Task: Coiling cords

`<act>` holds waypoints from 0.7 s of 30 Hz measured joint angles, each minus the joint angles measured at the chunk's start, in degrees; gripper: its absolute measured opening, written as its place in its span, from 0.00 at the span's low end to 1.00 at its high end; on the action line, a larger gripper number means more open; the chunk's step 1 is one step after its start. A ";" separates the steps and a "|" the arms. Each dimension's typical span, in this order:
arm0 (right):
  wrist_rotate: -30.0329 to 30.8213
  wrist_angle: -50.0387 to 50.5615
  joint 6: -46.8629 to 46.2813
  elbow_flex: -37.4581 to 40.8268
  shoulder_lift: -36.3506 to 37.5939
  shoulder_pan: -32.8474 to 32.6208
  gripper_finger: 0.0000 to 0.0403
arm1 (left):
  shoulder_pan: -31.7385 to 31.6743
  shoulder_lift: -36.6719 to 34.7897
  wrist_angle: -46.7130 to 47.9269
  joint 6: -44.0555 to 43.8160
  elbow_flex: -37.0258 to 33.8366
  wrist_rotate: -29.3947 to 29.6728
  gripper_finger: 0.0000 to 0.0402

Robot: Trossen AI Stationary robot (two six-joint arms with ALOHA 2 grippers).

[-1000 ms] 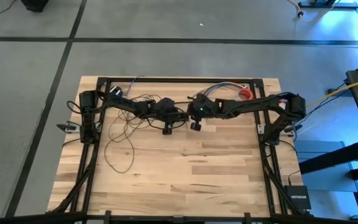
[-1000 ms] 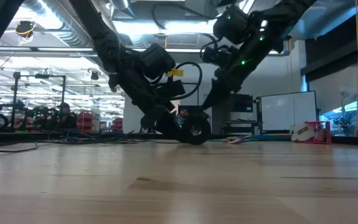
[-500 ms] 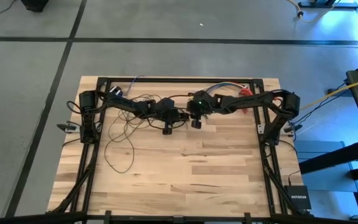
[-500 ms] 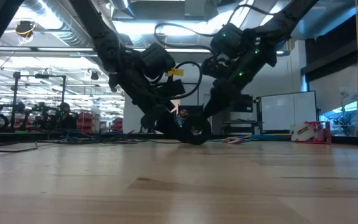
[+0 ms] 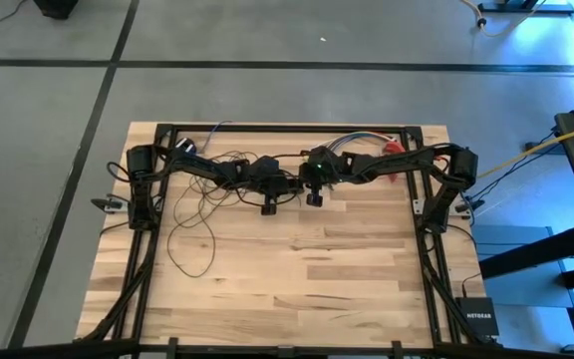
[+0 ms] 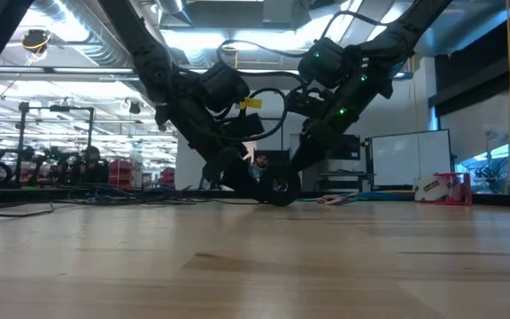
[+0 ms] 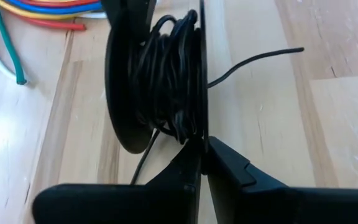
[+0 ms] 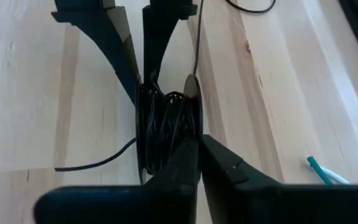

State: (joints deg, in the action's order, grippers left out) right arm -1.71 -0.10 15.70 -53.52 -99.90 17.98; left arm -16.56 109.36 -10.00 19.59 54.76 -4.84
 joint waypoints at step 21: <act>1.00 1.02 -3.47 0.00 0.00 0.00 0.01 | 0.00 -12.28 26.67 3.45 5.19 5.29 0.24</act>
State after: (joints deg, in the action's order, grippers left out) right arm -0.72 0.91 12.23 -53.52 -99.90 17.98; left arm -16.56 97.08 16.67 23.04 59.96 0.45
